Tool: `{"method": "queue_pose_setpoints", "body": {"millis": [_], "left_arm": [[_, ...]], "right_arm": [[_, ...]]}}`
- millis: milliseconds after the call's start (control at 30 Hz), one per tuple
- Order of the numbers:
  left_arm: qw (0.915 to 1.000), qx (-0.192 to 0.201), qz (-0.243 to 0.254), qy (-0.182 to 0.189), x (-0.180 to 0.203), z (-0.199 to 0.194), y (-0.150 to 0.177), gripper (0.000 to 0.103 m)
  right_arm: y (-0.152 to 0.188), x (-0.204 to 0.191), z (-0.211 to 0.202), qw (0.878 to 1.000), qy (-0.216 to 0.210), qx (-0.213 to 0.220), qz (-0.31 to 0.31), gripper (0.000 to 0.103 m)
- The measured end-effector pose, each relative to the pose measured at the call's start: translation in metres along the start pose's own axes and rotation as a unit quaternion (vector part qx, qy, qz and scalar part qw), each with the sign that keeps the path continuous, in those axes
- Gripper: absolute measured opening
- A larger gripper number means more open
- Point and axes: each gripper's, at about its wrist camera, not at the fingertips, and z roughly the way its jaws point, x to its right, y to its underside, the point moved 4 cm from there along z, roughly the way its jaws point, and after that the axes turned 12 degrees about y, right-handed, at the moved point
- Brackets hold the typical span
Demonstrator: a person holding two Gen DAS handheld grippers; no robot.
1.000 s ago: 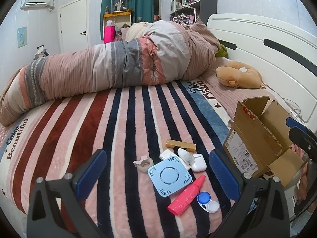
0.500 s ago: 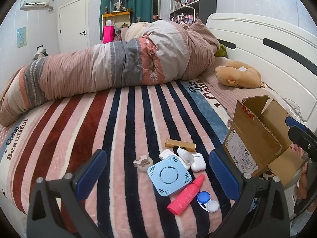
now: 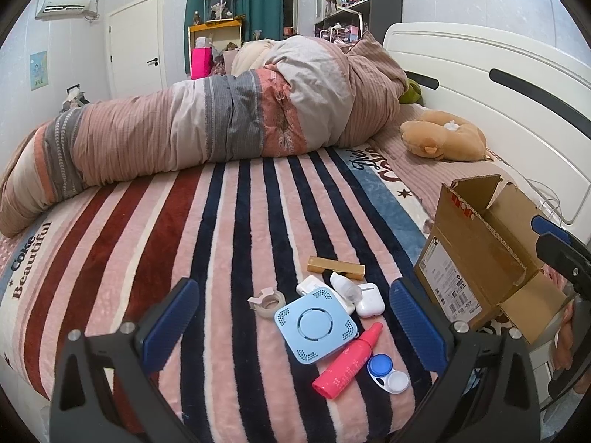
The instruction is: Organize rigid objects
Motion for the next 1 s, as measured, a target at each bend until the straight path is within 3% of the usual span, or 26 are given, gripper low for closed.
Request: {"method": "queue_pose_setpoints", "body": {"millis": [567, 633, 700, 800, 900, 1000], "left_arm": [[0.9999, 0.01, -0.006, 0.001, -0.008, -0.002, 0.004, 0.103], [0.9999, 0.012, -0.007, -0.002, -0.015, -0.002, 0.006, 0.103], [0.9998, 0.019, -0.003, -0.002, -0.023, -0.003, 0.009, 0.103], [0.9998, 0.02, -0.005, -0.002, -0.04, 0.0, 0.017, 0.103], [0.9996, 0.014, -0.023, 0.01, -0.062, 0.007, 0.03, 0.103], [0.9992, 0.002, -0.038, 0.015, -0.081, 0.015, 0.045, 0.102]], "right_arm": [[-0.004, -0.008, -0.006, 1.0, -0.002, 0.014, -0.008, 0.102], [-0.005, -0.016, -0.01, 1.0, -0.004, 0.02, -0.014, 0.089], [-0.005, -0.028, -0.013, 0.999, -0.007, 0.026, -0.018, 0.067], [0.005, -0.058, -0.014, 0.999, -0.031, 0.017, -0.035, 0.051], [0.031, -0.091, -0.002, 0.996, -0.065, -0.027, -0.048, 0.048], [0.067, -0.109, 0.027, 0.991, -0.081, -0.102, -0.036, 0.047]]}}
